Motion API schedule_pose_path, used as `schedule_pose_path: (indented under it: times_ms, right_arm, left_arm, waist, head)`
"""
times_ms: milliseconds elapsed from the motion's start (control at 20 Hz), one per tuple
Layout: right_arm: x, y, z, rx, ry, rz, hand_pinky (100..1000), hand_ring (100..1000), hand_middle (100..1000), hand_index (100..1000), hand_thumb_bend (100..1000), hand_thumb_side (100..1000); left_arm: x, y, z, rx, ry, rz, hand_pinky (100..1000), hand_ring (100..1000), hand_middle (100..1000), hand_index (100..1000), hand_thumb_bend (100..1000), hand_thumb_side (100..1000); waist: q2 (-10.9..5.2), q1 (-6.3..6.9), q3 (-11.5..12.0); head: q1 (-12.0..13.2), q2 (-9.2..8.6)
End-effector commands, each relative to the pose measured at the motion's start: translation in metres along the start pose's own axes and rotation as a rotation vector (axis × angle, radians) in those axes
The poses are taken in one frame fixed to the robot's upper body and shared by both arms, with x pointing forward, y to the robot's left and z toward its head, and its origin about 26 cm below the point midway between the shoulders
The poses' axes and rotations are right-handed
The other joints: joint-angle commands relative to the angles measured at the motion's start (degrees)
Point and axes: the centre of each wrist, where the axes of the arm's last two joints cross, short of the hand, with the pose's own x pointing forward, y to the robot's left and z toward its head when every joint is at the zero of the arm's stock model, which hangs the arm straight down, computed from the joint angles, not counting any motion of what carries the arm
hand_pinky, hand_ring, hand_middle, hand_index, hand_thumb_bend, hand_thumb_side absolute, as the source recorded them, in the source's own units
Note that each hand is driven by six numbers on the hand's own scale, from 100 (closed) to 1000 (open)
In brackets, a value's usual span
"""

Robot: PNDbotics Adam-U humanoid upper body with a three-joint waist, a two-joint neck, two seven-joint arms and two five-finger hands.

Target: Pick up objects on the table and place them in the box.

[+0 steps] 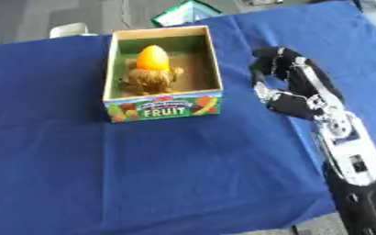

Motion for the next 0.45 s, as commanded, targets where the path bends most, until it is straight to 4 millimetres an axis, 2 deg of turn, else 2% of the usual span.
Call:
schedule_pose_path:
  times_ms: [50, 450]
  right_arm:
    - [0.008, -0.008, -0.003, -0.022, -0.027, 0.012, 724, 705, 581, 769, 100, 100]
    - [0.011, -0.009, -0.003, -0.040, -0.033, 0.007, 723, 704, 581, 769, 100, 100]
  left_arm:
    - [0.021, 0.012, 0.011, 0.063, -0.048, 0.065, 770, 637, 684, 788, 259, 638]
    - [0.020, 0.008, 0.059, 0.167, 0.053, 0.183, 746, 601, 640, 765, 210, 608]
  waist:
    - [-0.49, -0.21, 0.3]
    - [0.46, -0.28, 1.9]
  head:
    - [0.1, 0.28]
    - [1.9, 0.28]
